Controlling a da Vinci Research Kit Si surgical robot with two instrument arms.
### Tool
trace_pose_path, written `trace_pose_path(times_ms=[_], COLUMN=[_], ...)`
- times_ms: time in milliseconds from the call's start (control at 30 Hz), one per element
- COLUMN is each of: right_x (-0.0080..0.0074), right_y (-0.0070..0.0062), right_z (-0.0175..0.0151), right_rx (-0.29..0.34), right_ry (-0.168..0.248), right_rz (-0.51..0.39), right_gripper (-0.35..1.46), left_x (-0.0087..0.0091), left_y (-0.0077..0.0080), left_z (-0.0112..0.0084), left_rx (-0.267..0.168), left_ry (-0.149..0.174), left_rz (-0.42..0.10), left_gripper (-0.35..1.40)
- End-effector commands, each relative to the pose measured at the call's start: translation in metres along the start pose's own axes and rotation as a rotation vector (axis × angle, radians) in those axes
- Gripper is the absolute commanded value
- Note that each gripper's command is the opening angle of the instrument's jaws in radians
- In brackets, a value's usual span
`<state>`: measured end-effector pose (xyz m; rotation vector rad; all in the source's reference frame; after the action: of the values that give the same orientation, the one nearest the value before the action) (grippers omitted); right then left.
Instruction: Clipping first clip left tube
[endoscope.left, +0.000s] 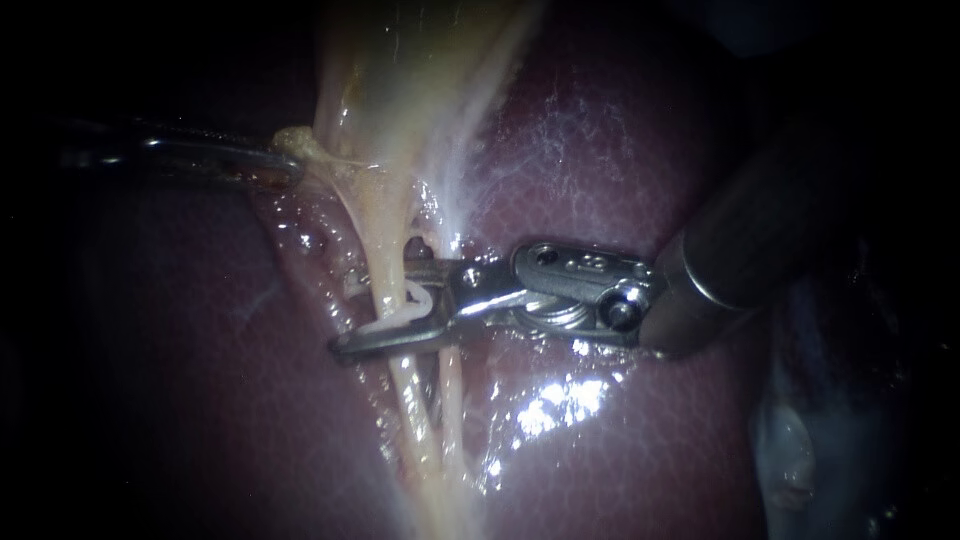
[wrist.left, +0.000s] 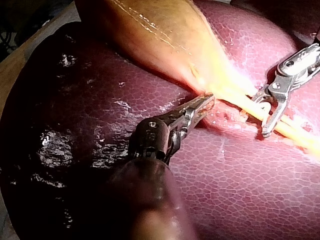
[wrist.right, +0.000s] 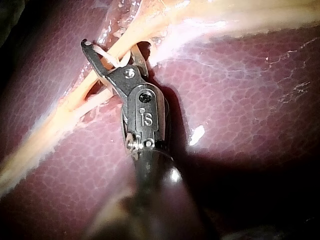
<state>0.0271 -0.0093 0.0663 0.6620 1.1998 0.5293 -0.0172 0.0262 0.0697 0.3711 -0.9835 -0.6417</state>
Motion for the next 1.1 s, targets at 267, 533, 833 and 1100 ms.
trace_pose_path(times_ms=[267, 533, 833, 1100], right_x=[0.0015, 0.0046, 0.0039, 0.0040], right_y=[-0.0002, 0.0005, 0.0001, -0.0005], right_z=[-0.0018, -0.0047, -0.0028, -0.0026], right_rx=[0.013, 0.262, 0.498, 0.472], right_ry=[0.026, 0.071, 0.163, 0.167], right_rz=[0.011, 0.093, 0.254, 0.298], right_gripper=[0.50, 0.48, 0.45, 0.44], left_x=[0.0000, 0.0000, 0.0000, 0.0000], left_y=[0.0000, 0.0000, 0.0000, 0.0000], left_z=[-0.0001, -0.0001, -0.0001, -0.0001], left_rx=[0.000, 0.000, 0.000, 0.000], left_ry=[0.000, 0.000, 0.000, 0.000], left_rz=[0.000, 0.000, 0.000, 0.000], left_gripper=[-0.35, -0.35, -0.35, -0.35])
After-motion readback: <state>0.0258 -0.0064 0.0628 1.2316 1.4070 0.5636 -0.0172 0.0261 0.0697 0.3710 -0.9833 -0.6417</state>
